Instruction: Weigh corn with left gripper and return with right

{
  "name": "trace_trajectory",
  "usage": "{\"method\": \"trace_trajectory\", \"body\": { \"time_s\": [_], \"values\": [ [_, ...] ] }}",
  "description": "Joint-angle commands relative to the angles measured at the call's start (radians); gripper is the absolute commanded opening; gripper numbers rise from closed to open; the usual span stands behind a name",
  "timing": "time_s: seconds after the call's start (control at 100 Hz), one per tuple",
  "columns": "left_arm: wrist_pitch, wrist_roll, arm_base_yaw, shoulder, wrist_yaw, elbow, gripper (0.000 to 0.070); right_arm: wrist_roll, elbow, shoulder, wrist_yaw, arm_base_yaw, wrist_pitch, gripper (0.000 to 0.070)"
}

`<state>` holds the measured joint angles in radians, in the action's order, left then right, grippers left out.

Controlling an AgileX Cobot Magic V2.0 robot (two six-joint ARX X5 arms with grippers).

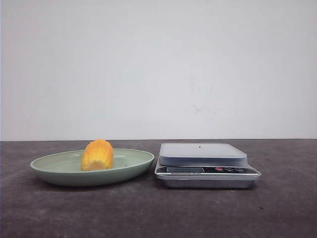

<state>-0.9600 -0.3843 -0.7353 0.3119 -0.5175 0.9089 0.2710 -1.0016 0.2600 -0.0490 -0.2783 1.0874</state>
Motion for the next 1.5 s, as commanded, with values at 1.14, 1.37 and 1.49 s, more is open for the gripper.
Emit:
{"method": "trace_trajectory", "body": {
  "time_s": [1.14, 1.37, 1.49],
  "values": [
    [0.767, 0.279, 0.696, -0.309, 0.492, -0.88, 0.0017, 0.017, -0.008, -0.002, -0.004, -0.001, -0.01, 0.0007],
    [0.748, 0.316, 0.696, -0.309, 0.492, -0.886, 0.0017, 0.017, -0.008, -0.002, -0.004, -0.001, -0.01, 0.0007],
    [0.749, 0.316, 0.696, -0.309, 0.492, -0.886, 0.0017, 0.017, -0.008, -0.002, -0.003, -0.001, -0.01, 0.0007]
  ]
}}
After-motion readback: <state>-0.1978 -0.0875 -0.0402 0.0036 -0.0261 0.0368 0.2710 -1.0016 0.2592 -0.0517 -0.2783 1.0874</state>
